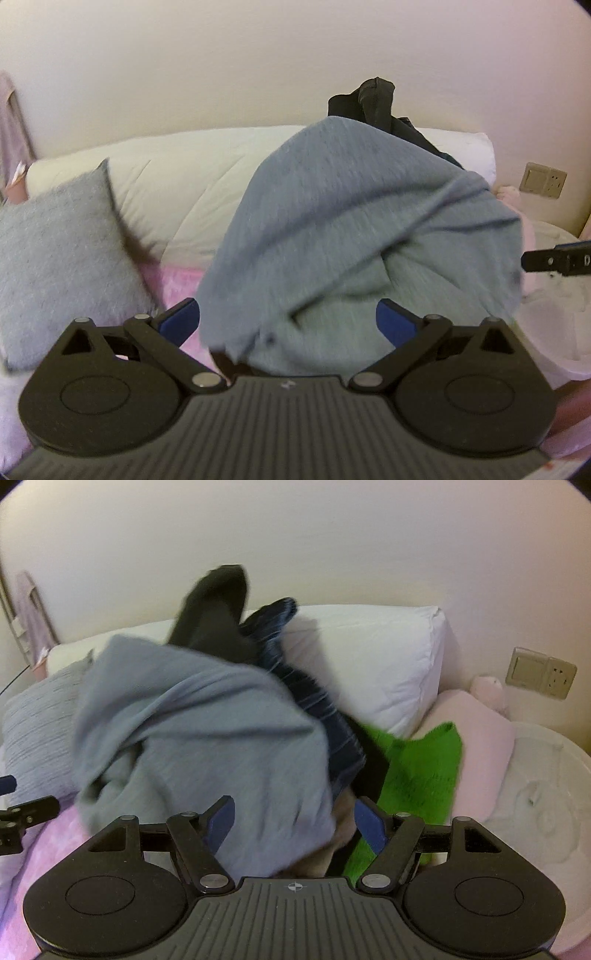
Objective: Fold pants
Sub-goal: 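Grasp the grey sweatpants with the right gripper while the left gripper grasps them too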
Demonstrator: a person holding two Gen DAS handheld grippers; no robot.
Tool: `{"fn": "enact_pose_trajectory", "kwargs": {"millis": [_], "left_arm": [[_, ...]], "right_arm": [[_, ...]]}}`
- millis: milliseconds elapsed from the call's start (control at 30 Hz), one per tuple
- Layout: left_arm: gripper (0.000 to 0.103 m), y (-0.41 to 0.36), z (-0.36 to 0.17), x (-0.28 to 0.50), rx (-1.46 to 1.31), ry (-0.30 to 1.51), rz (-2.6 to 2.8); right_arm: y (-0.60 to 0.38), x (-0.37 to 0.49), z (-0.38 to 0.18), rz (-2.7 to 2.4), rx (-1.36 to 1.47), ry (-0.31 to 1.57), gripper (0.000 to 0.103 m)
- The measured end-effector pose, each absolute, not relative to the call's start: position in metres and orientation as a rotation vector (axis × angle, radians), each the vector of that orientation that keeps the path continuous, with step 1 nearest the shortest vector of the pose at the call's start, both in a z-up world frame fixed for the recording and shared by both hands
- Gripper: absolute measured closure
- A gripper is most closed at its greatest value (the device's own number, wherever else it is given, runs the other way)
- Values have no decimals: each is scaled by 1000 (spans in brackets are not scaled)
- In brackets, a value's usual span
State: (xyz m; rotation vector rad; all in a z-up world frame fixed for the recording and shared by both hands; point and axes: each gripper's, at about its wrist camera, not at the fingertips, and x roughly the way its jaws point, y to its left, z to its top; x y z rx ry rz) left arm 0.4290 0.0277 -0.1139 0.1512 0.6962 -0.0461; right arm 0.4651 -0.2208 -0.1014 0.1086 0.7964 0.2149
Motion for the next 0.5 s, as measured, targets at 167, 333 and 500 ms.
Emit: {"fn": "enact_pose_trajectory", "kwargs": {"millis": [167, 333, 500], "left_arm": [[1, 41, -131, 477, 194, 673, -95], [0, 61, -149, 508, 153, 656, -213], [19, 72, -154, 514, 79, 651, -299]], "right_arm": [[-221, 499, -116, 231, 128, 807, 34], [-213, 510, -132, 294, 127, 805, 35], [-198, 503, -125, 304, 60, 765, 99]]}}
